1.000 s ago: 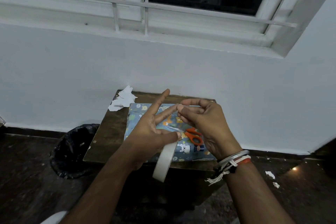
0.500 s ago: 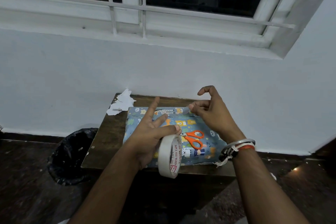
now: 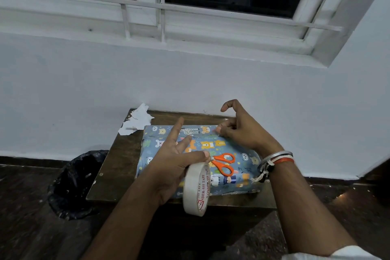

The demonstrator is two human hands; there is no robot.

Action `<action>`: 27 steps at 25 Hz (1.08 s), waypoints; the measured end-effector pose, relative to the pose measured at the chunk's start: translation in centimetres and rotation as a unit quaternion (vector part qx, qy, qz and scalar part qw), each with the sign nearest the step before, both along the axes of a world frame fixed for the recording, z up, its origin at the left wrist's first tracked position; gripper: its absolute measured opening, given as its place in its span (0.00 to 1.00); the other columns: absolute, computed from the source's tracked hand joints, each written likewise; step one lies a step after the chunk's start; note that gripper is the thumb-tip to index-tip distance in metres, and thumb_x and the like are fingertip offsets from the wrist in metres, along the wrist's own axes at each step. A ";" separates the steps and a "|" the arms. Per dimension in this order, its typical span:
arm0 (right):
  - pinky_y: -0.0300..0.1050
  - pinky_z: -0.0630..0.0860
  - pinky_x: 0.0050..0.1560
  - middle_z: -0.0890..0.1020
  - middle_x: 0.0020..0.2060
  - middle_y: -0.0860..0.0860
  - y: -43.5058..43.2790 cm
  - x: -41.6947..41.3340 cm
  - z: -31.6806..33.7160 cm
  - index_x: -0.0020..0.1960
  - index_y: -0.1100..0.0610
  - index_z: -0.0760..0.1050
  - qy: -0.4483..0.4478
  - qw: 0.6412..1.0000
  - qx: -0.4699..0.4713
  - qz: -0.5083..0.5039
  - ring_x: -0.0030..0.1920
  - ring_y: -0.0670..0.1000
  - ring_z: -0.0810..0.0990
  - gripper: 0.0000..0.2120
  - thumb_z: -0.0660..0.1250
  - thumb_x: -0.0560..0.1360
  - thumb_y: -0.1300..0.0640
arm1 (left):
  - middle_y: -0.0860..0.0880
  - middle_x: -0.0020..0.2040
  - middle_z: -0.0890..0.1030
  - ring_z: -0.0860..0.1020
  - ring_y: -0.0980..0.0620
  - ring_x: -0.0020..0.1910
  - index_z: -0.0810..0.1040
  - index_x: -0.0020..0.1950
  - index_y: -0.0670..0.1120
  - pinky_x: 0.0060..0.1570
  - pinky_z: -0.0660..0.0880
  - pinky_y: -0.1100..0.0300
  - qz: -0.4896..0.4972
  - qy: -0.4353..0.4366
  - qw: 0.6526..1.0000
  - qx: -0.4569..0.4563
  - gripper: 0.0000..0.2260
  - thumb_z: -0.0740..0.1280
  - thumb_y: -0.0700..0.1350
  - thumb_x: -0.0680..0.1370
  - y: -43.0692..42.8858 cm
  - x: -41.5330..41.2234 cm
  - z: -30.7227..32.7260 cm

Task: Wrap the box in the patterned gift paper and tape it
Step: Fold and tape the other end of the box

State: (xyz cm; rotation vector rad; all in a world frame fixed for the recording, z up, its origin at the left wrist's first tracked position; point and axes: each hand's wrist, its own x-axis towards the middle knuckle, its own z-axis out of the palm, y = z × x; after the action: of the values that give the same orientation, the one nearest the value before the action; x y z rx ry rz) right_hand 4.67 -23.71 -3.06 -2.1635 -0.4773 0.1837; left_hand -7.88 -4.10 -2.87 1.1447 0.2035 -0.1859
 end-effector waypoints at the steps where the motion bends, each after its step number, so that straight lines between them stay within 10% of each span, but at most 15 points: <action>1: 0.47 0.77 0.45 0.85 0.35 0.48 0.0 0.1 0.0 0.61 0.47 0.64 -0.003 1.000 -0.009 0.003 0.34 0.44 0.78 0.21 0.73 0.78 0.59 | 0.46 0.79 0.67 0.80 0.52 0.56 0.61 0.77 0.69 0.55 0.82 0.42 -0.001 0.000 1.000 0.000 0.48 0.76 0.31 0.70 0.0 0.0 0.0; 13: 0.40 0.70 0.36 0.82 0.38 0.51 2.0 -0.4 -0.2 0.58 0.50 0.61 -0.090 0.985 -0.135 -0.062 0.37 0.47 0.80 0.24 0.76 0.75 0.60 | 0.49 0.78 0.68 0.78 0.49 0.63 0.61 0.77 0.69 0.57 0.81 0.40 -0.010 0.000 1.000 0.003 0.53 0.79 0.37 0.60 0.1 0.1 -0.6; 21: 0.36 0.73 0.36 0.82 0.39 0.49 2.0 -1.6 0.0 0.59 0.49 0.66 -0.090 0.984 -0.144 -0.060 0.35 0.45 0.79 0.21 0.75 0.75 0.61 | 0.49 0.75 0.72 0.82 0.48 0.60 0.67 0.72 0.71 0.43 0.84 0.49 0.033 -0.050 0.998 0.029 0.43 0.77 0.32 0.71 0.0 -0.7 -0.4; 27: 0.52 0.82 0.57 0.86 0.47 0.52 2.7 -8.4 2.8 0.61 0.52 0.82 0.065 0.988 0.140 -0.008 0.47 0.48 0.85 0.11 0.64 0.84 0.51 | 0.57 0.78 0.67 0.86 0.43 0.54 0.67 0.72 0.71 0.62 0.77 0.36 0.008 -0.161 0.983 0.082 0.39 0.72 0.32 0.77 0.6 -2.4 0.2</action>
State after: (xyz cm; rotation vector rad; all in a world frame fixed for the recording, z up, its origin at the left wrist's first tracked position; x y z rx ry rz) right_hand -3.74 -21.01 -0.24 -1.8679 -0.3865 0.2331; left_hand -10.28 -3.50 -2.64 1.3197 -0.0612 0.0329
